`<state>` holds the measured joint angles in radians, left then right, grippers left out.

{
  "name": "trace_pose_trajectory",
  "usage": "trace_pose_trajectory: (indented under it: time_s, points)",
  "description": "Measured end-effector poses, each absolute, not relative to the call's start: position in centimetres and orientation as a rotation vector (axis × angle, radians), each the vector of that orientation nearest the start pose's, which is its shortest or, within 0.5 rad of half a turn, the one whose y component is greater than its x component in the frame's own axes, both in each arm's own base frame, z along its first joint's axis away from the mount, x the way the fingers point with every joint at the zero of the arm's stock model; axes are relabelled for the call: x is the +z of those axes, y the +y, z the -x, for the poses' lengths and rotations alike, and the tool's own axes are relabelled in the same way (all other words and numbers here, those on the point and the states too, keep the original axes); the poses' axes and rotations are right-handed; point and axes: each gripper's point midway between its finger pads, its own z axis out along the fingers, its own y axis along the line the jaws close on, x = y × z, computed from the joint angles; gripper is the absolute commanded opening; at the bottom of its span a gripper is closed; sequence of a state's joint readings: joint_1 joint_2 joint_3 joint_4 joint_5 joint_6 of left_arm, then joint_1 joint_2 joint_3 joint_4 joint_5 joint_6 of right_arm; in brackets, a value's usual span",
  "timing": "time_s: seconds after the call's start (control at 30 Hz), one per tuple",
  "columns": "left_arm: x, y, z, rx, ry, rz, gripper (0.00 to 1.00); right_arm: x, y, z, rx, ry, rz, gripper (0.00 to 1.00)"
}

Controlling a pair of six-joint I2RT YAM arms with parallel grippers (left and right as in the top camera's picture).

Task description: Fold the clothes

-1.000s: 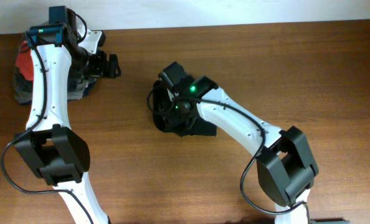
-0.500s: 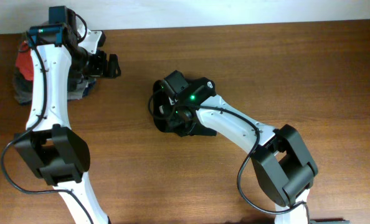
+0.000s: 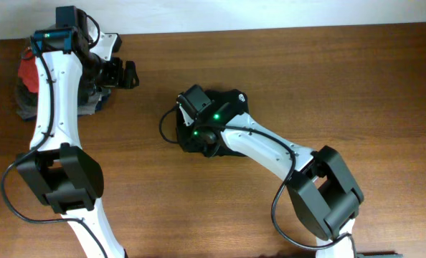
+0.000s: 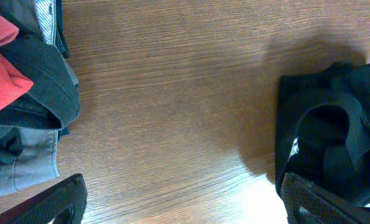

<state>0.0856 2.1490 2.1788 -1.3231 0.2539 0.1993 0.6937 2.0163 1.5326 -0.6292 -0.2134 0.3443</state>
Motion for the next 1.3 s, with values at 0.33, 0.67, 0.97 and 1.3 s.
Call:
trace_pose_trajectory:
  time_s: [0.33, 0.67, 0.97, 1.3]
  points:
    - [17.2, -1.3, -47.8, -0.311, 2.795, -0.244, 0.99, 16.5, 25.7, -40.5, 0.592, 2.662, 0.282, 0.08]
    - [13.4, -6.1, -48.3, -0.391, 2.845, -0.370, 0.99, 13.0, 21.8, -41.5, 0.792, 2.758, 0.238, 0.04]
    - [11.1, -8.2, -49.0, -0.400, 2.847, -0.453, 0.99, 7.6, 21.5, -40.0, 0.963, 2.875, 0.235, 0.04]
    - [11.1, -8.8, -48.6, -0.433, 2.854, -0.466, 0.99, 4.0, 21.9, -39.9, 1.013, 2.914, 0.246, 0.04]
